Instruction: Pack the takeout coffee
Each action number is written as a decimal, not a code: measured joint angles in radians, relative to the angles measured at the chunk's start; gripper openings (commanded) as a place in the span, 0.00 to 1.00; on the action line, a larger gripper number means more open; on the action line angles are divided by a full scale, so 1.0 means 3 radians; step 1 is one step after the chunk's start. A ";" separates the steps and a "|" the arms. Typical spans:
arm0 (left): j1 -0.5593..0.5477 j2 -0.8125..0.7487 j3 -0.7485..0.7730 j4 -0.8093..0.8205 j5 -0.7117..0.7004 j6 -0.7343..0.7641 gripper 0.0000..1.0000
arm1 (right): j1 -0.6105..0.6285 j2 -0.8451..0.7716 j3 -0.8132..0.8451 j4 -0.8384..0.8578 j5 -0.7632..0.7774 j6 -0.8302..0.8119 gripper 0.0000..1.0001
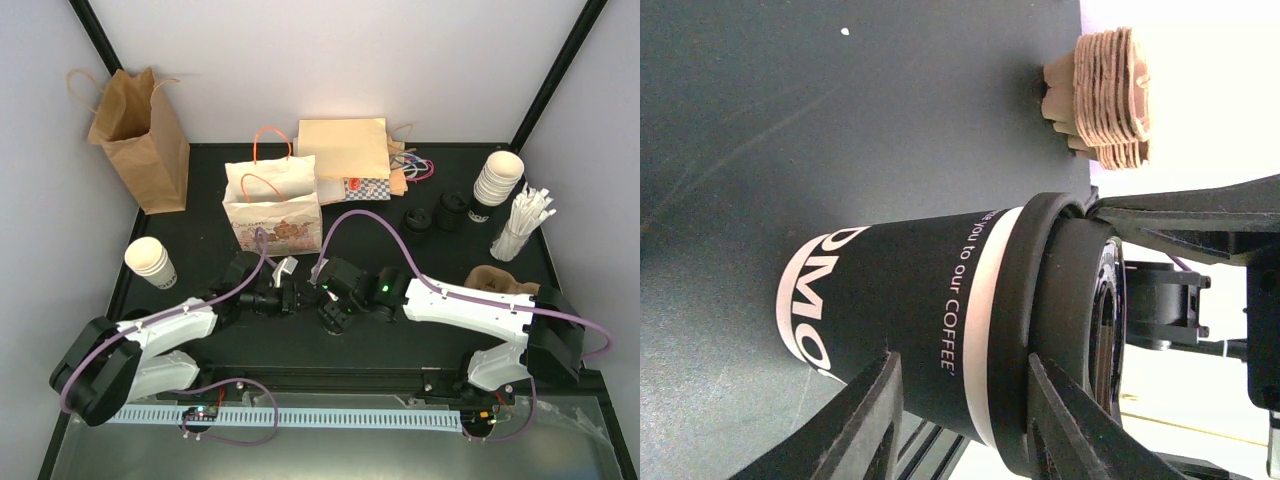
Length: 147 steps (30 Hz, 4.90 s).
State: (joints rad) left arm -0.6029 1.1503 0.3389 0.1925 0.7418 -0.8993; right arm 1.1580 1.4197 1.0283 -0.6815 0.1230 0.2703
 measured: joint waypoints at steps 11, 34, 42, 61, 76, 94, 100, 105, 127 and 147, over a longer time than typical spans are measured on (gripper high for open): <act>0.0061 0.0225 0.0355 -0.0501 0.0094 0.0118 0.41 | 0.0027 0.0005 0.0004 -0.0005 0.0037 0.0010 0.64; 0.0112 0.0596 0.0546 -0.0500 0.0296 0.0343 0.44 | 0.0025 0.0001 0.0013 -0.0093 0.0135 0.0084 0.63; -0.0034 0.0407 0.0567 -0.0698 -0.0072 0.0340 0.46 | 0.0025 0.0003 0.0023 -0.0106 0.0141 0.0089 0.64; -0.0214 0.0361 0.0896 -0.1282 -0.0504 0.0497 0.46 | 0.0074 0.0151 0.0276 -0.0434 0.0266 0.0290 0.84; -0.0310 0.0403 0.1026 -0.1399 -0.0598 0.0519 0.48 | 0.0109 0.0191 0.0385 -0.0645 0.0243 0.0322 0.89; -0.0308 0.0053 0.1297 -0.1522 -0.0730 0.0422 0.58 | 0.0132 0.0036 0.0558 -0.0893 0.0310 0.0501 1.00; -0.0207 -0.0132 0.1377 -0.1773 -0.0853 0.0514 0.58 | 0.0135 -0.0093 0.0573 -0.0978 0.0473 0.0645 0.98; 0.0094 -0.0389 0.1381 -0.2056 -0.0942 0.0657 0.58 | 0.0121 -0.0104 0.0572 -0.1059 0.0458 0.0799 0.97; 0.0528 -0.0659 0.1376 -0.2487 -0.0975 0.0997 0.60 | 0.0015 0.0264 0.0573 -0.1105 -0.0019 0.0827 0.92; 0.0570 -0.0697 0.1366 -0.2579 -0.0975 0.1064 0.60 | 0.0015 0.0509 0.0848 -0.1296 -0.0004 0.0708 0.89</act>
State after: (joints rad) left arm -0.4320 0.9413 0.7486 -0.5812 0.4492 -0.5800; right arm 1.1625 1.5723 1.2827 -1.0702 0.1219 0.4828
